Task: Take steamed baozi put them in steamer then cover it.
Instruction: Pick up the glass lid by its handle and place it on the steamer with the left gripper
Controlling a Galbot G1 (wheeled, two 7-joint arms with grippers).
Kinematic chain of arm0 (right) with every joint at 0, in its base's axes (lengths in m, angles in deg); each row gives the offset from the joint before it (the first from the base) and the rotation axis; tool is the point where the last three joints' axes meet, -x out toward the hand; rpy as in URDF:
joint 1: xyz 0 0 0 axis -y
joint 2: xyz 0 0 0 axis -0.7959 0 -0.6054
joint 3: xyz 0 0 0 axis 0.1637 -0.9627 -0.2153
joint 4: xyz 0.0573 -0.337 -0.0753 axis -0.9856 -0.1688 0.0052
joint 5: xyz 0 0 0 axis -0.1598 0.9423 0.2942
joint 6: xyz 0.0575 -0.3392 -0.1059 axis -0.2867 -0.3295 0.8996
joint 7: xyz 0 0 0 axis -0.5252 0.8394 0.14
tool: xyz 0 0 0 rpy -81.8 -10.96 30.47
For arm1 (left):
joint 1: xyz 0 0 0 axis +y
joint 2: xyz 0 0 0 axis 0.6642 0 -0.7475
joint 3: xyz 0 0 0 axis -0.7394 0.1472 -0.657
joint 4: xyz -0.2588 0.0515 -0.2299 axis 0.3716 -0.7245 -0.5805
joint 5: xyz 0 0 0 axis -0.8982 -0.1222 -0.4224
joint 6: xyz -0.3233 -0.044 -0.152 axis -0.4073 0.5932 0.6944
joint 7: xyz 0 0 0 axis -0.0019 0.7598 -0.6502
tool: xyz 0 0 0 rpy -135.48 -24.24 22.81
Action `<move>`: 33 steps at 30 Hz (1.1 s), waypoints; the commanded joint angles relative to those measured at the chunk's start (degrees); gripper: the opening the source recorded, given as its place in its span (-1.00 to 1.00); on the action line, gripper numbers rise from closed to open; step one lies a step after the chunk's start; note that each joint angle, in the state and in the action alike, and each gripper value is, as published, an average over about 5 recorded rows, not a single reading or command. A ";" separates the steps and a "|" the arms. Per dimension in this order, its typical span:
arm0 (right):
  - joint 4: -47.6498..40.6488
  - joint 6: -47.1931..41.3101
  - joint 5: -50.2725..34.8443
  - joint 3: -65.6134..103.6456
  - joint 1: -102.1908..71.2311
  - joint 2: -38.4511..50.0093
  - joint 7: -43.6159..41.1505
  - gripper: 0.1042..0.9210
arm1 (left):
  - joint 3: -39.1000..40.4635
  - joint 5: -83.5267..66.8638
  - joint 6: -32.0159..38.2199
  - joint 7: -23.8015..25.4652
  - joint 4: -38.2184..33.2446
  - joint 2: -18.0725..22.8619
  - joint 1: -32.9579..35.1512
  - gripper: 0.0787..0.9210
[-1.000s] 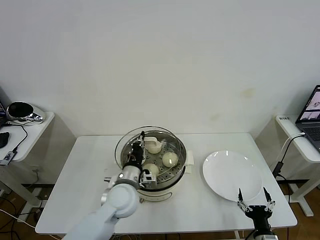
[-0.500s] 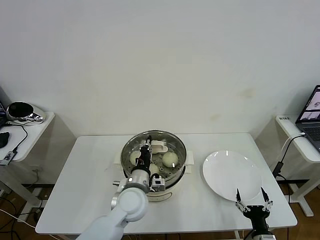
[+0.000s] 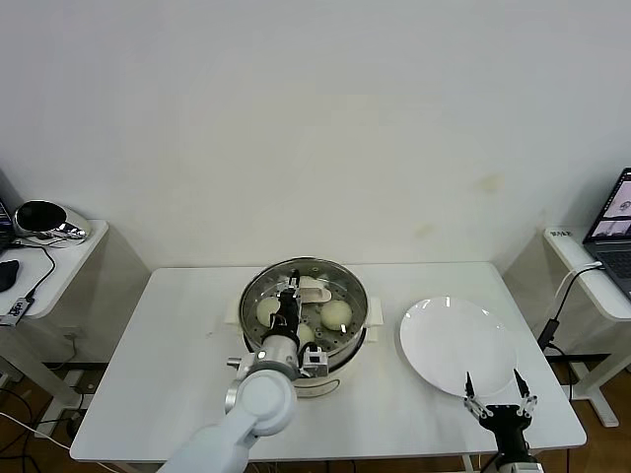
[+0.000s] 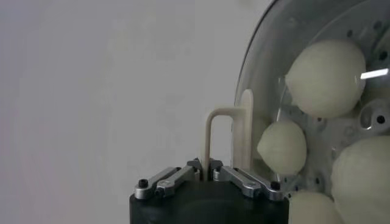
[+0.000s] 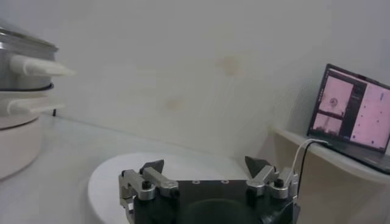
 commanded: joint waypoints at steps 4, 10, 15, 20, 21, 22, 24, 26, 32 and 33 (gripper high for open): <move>-0.22 0.16 0.05 -0.06 -0.05 0.08 0.03 0.76 | 0.13 0.82 0.11 -0.95 1.31 0.71 0.01 -0.84; -0.30 0.24 0.08 -0.06 -0.11 0.10 0.03 0.76 | -0.42 1.29 0.50 -1.22 1.62 0.38 0.09 -0.84; -0.33 0.25 0.19 -0.17 -0.14 0.04 -0.01 0.76 | -0.54 0.89 0.67 -1.33 1.60 0.61 0.24 -0.84; -0.29 0.23 0.31 -0.23 -0.15 0.04 -0.07 0.76 | -0.82 0.59 0.89 -1.87 0.59 0.99 0.94 -0.83; -0.28 0.23 0.32 -0.24 -0.15 0.04 -0.07 0.76 | -0.87 0.51 0.83 -1.84 0.09 0.87 1.15 -0.81; -0.27 0.23 0.34 -0.25 -0.16 0.03 -0.07 0.76 | -0.94 0.48 0.77 -1.74 -0.47 0.71 1.40 -0.78; -0.26 0.25 0.39 -0.28 -0.18 0.03 -0.08 0.76 | -1.20 0.37 0.70 -1.69 -2.00 0.18 2.40 -0.67; -0.24 0.28 0.43 -0.30 -0.22 0.03 -0.08 0.76 | -1.62 0.12 0.73 -1.65 -4.07 -0.59 4.03 -0.52; -0.28 0.46 0.49 -0.32 -0.29 0.11 -0.11 0.76 | -5.14 -5.64 2.16 -5.40 -15.19 -4.32 13.46 -0.11; -0.30 0.46 0.49 -0.38 -0.26 0.12 -0.11 0.76 | -6.35 -7.53 2.81 -6.79 -17.43 -4.96 15.57 -0.05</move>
